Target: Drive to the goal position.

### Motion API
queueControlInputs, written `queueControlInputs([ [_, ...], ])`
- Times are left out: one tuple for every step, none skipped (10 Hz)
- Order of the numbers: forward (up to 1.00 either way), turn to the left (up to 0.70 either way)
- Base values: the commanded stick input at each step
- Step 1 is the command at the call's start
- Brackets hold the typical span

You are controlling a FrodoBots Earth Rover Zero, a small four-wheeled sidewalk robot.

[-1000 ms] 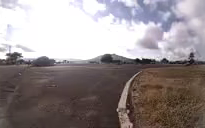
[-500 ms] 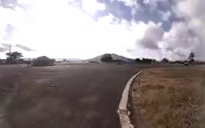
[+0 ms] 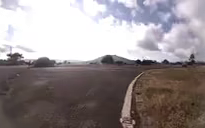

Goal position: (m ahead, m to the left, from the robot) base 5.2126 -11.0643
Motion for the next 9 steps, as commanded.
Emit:
queueControlInputs([
  [0.5, 0.0],
  [0.5, 0.0],
  [0.5, 0.0],
  [0.5, 0.0],
  [0.5, 0.0],
  [0.5, 0.0],
  [0.5, 0.0],
  [0.5, -0.5],
  [0.5, -0.5],
])
